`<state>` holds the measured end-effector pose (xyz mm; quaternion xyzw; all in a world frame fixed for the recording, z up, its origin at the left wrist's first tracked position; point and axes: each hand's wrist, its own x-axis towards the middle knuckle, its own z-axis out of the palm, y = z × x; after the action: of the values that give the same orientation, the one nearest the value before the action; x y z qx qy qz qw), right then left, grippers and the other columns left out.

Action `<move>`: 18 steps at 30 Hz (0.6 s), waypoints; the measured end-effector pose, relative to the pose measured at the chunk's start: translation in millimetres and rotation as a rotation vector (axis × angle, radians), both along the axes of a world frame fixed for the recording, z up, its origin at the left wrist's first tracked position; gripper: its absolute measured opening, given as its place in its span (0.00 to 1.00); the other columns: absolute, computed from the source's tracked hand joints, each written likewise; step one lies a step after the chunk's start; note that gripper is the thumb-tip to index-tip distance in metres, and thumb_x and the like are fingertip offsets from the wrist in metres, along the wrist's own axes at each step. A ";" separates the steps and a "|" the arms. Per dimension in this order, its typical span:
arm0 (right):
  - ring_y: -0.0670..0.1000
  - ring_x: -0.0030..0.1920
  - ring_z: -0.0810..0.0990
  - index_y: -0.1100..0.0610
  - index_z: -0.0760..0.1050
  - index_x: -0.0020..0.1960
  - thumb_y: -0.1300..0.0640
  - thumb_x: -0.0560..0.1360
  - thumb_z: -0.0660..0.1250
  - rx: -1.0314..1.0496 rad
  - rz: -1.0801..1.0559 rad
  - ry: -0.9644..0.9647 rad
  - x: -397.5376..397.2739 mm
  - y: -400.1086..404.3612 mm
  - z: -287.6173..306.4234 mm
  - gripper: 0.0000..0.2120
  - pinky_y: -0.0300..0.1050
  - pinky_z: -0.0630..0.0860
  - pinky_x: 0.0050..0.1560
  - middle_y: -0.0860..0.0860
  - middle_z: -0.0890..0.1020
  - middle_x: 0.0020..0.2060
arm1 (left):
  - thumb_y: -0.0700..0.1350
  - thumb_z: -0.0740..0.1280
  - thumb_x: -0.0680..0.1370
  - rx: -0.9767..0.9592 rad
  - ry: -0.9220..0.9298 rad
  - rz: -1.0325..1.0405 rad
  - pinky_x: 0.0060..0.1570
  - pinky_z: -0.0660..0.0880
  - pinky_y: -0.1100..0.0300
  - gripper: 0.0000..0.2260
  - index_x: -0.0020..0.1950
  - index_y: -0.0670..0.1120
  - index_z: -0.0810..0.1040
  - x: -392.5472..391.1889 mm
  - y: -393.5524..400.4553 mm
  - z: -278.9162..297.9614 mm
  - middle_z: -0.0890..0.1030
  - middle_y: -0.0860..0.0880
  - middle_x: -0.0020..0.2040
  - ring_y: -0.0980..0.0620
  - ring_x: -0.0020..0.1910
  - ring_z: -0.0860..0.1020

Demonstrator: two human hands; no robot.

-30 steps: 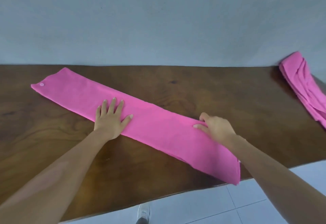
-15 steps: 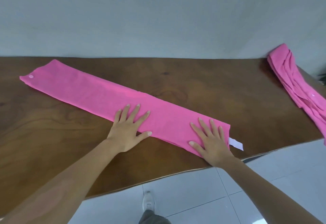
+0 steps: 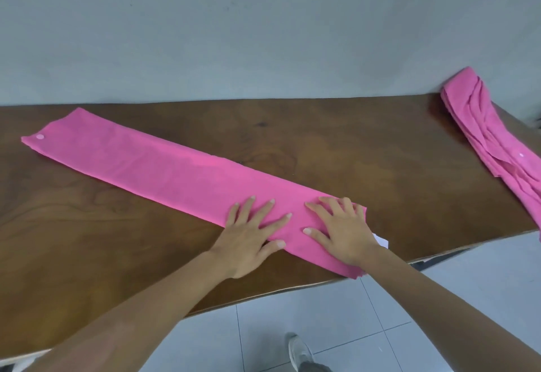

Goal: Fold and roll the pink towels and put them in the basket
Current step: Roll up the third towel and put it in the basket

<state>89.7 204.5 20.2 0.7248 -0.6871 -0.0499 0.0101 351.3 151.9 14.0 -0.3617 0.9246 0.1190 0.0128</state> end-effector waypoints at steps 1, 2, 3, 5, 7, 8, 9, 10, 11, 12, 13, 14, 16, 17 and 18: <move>0.55 0.65 0.68 0.41 0.59 0.77 0.28 0.79 0.41 -0.019 0.033 -0.001 -8.0 -5.9 2.0 0.32 0.57 0.67 0.63 0.47 0.68 0.70 | 0.69 0.34 0.78 0.045 0.031 0.075 0.75 0.38 0.36 0.29 0.79 0.67 0.41 -10.4 3.2 0.5 0.44 0.53 0.82 0.41 0.80 0.36; 0.53 0.62 0.69 0.43 0.62 0.76 0.30 0.80 0.42 -0.034 0.062 -0.006 -15.9 -12.6 3.9 0.31 0.54 0.69 0.62 0.48 0.70 0.67 | 0.68 0.36 0.79 0.084 0.069 0.162 0.75 0.38 0.35 0.29 0.80 0.65 0.44 -20.5 4.7 1.9 0.47 0.53 0.82 0.42 0.80 0.37; 0.52 0.60 0.70 0.45 0.65 0.74 0.32 0.80 0.43 -0.046 0.087 -0.024 -23.0 -20.0 5.0 0.30 0.53 0.71 0.61 0.48 0.72 0.63 | 0.67 0.39 0.80 0.108 0.102 0.247 0.75 0.39 0.33 0.28 0.80 0.64 0.47 -30.3 4.7 3.1 0.51 0.53 0.81 0.42 0.80 0.40; 0.51 0.56 0.72 0.49 0.72 0.68 0.35 0.81 0.45 -0.091 0.143 -0.090 -36.0 -35.7 2.1 0.28 0.49 0.75 0.57 0.48 0.73 0.56 | 0.66 0.44 0.81 0.105 0.103 0.392 0.73 0.42 0.30 0.28 0.80 0.60 0.51 -49.9 4.1 5.3 0.55 0.52 0.78 0.41 0.79 0.45; 0.50 0.53 0.72 0.50 0.74 0.60 0.36 0.82 0.48 -0.126 0.217 -0.179 -46.9 -52.7 -2.6 0.24 0.48 0.77 0.50 0.47 0.73 0.52 | 0.67 0.45 0.81 0.100 0.033 0.492 0.72 0.41 0.28 0.30 0.81 0.58 0.48 -69.1 5.6 4.3 0.52 0.50 0.78 0.39 0.79 0.43; 0.50 0.52 0.73 0.51 0.73 0.58 0.36 0.82 0.49 -0.126 0.271 -0.214 -51.8 -59.9 -4.4 0.23 0.47 0.78 0.48 0.47 0.72 0.51 | 0.68 0.44 0.80 0.088 -0.011 0.521 0.72 0.39 0.28 0.31 0.81 0.58 0.45 -77.1 7.8 1.4 0.49 0.50 0.79 0.38 0.79 0.41; 0.50 0.52 0.73 0.52 0.73 0.56 0.38 0.82 0.50 -0.132 0.344 -0.247 -56.5 -65.9 -6.6 0.21 0.48 0.78 0.48 0.47 0.72 0.51 | 0.69 0.42 0.80 0.047 -0.052 0.539 0.71 0.38 0.28 0.32 0.81 0.58 0.42 -83.5 10.4 -2.4 0.47 0.50 0.81 0.37 0.79 0.39; 0.51 0.54 0.74 0.53 0.74 0.57 0.41 0.83 0.53 -0.159 0.436 -0.279 -60.8 -70.1 -10.1 0.19 0.50 0.78 0.51 0.48 0.73 0.52 | 0.69 0.41 0.80 -0.010 -0.081 0.553 0.71 0.39 0.27 0.33 0.81 0.57 0.41 -87.6 13.3 -6.3 0.46 0.49 0.82 0.36 0.79 0.39; 0.52 0.60 0.74 0.54 0.75 0.59 0.45 0.83 0.56 -0.181 0.524 -0.313 -64.0 -72.9 -13.5 0.15 0.52 0.77 0.58 0.49 0.74 0.56 | 0.70 0.40 0.80 -0.065 -0.092 0.567 0.72 0.41 0.27 0.33 0.82 0.57 0.42 -89.8 15.9 -9.4 0.49 0.48 0.82 0.35 0.80 0.41; 0.52 0.68 0.70 0.54 0.75 0.63 0.49 0.83 0.58 -0.180 0.586 -0.344 -66.4 -74.8 -16.8 0.14 0.53 0.73 0.67 0.50 0.73 0.62 | 0.70 0.40 0.80 -0.099 -0.087 0.580 0.72 0.44 0.28 0.33 0.82 0.57 0.44 -90.4 18.1 -11.6 0.51 0.48 0.82 0.36 0.80 0.43; 0.51 0.75 0.63 0.53 0.73 0.68 0.50 0.83 0.59 -0.154 0.619 -0.364 -67.9 -76.8 -18.4 0.15 0.52 0.66 0.74 0.49 0.70 0.69 | 0.70 0.40 0.80 -0.113 -0.081 0.588 0.73 0.45 0.29 0.33 0.82 0.58 0.45 -90.3 19.2 -12.9 0.52 0.48 0.82 0.36 0.80 0.44; 0.50 0.79 0.56 0.51 0.70 0.72 0.49 0.84 0.58 -0.118 0.639 -0.375 -69.9 -78.5 -19.5 0.18 0.50 0.60 0.76 0.48 0.66 0.74 | 0.70 0.40 0.80 -0.121 -0.082 0.591 0.73 0.45 0.30 0.33 0.82 0.58 0.45 -90.5 19.5 -14.1 0.52 0.49 0.82 0.38 0.80 0.44; 0.46 0.81 0.47 0.50 0.66 0.76 0.46 0.85 0.53 -0.023 0.668 -0.379 -72.2 -80.3 -18.8 0.21 0.49 0.54 0.78 0.45 0.60 0.78 | 0.71 0.39 0.80 -0.133 -0.083 0.604 0.75 0.44 0.32 0.32 0.81 0.59 0.42 -92.7 20.4 -16.5 0.48 0.51 0.83 0.40 0.81 0.42; 0.45 0.80 0.44 0.49 0.63 0.78 0.44 0.85 0.50 0.017 0.661 -0.374 -69.5 -81.2 -17.6 0.23 0.49 0.53 0.79 0.43 0.58 0.79 | 0.71 0.40 0.80 -0.136 -0.079 0.602 0.75 0.43 0.34 0.33 0.81 0.59 0.41 -90.5 18.5 -16.5 0.46 0.52 0.83 0.42 0.81 0.41; 0.44 0.80 0.43 0.48 0.60 0.79 0.43 0.85 0.47 0.055 0.658 -0.369 -68.7 -82.8 -16.8 0.25 0.50 0.52 0.79 0.43 0.56 0.80 | 0.71 0.40 0.80 -0.138 -0.077 0.613 0.76 0.43 0.35 0.33 0.81 0.58 0.39 -91.2 18.7 -16.9 0.45 0.53 0.82 0.44 0.81 0.40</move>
<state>21.0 121.7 3.4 0.9035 -0.4064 0.0688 -0.1176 260.1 170.6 -2.9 -0.6275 0.7774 0.0406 -0.0134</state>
